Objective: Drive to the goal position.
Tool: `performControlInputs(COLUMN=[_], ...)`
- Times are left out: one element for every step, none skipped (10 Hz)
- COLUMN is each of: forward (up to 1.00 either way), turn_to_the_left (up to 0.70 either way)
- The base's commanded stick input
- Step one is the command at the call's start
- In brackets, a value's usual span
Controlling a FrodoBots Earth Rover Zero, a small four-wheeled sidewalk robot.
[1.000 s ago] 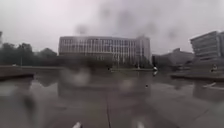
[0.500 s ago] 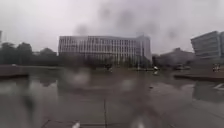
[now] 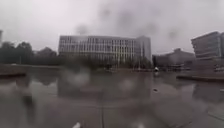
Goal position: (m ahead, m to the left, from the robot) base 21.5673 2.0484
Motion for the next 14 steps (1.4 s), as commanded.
performControlInputs(forward=[0.70,0.70,0.70,0.70,0.70,0.70,0.70,0.70,0.70,0.70,0.70,0.70,0.70,0.70], turn_to_the_left=[0.01,0.01,0.01,0.01,0.01,0.01,0.01,0.01,0.01,0.01,0.01,0.01,0.01,0.01])
